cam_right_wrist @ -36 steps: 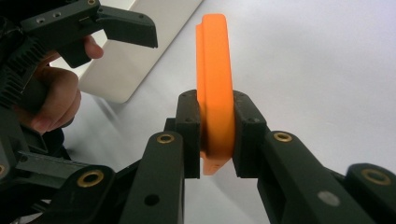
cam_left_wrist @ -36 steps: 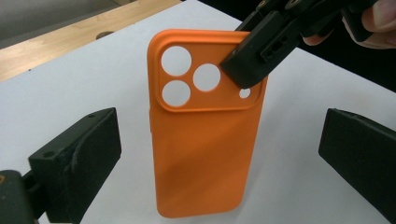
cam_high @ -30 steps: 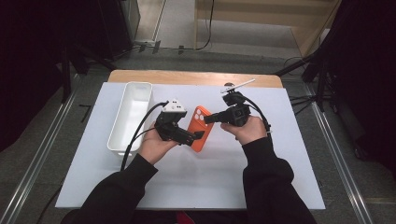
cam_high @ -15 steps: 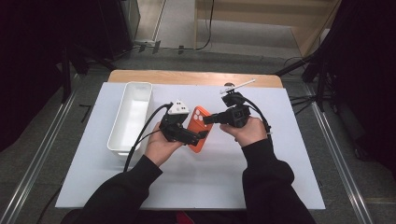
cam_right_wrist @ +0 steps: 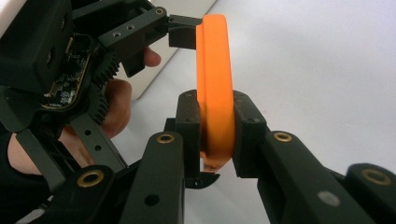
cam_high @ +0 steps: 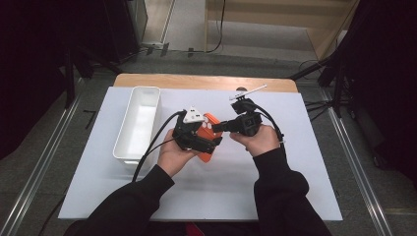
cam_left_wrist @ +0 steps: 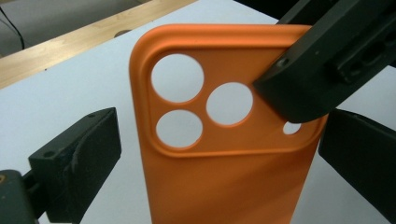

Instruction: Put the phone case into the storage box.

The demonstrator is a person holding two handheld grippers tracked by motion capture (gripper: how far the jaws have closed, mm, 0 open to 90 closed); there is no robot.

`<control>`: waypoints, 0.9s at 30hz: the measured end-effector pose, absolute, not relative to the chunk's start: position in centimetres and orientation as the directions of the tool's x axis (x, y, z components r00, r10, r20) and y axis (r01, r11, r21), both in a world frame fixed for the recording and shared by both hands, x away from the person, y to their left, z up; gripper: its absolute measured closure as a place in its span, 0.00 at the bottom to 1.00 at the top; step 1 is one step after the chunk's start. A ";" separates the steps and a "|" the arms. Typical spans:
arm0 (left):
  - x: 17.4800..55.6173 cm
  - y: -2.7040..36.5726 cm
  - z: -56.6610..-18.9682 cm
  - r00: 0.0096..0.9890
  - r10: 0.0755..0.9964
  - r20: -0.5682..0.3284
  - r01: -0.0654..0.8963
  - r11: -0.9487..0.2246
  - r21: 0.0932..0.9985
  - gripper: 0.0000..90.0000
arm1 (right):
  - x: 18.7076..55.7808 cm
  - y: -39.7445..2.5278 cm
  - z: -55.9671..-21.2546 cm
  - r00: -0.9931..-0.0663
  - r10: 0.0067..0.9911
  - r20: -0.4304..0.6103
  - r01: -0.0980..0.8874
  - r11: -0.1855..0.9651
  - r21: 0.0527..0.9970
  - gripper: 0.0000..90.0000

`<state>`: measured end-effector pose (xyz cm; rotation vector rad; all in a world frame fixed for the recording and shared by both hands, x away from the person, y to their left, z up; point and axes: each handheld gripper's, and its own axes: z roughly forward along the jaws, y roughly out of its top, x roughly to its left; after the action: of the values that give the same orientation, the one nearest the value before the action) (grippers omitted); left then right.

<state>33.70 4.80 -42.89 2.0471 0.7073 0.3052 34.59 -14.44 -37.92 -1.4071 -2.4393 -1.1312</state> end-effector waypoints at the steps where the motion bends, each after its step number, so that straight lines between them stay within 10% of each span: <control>1: 33.7 4.7 -42.9 0.803 0.594 -0.054 0.362 -0.414 0.835 0.00 | 34.6 -14.4 -37.9 -0.564 0.704 0.431 0.784 0.292 0.548 0.82; 27: 32.8 4.1 -43.1 0.759 0.651 -0.036 0.367 -0.381 0.849 0.17 | 34.4 -14.3 -38.1 -0.554 0.703 0.446 0.790 0.275 0.548 0.82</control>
<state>32.83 4.10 -43.11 2.0090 0.7667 0.3783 34.42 -14.30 -38.08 -1.4209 -2.4142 -1.1451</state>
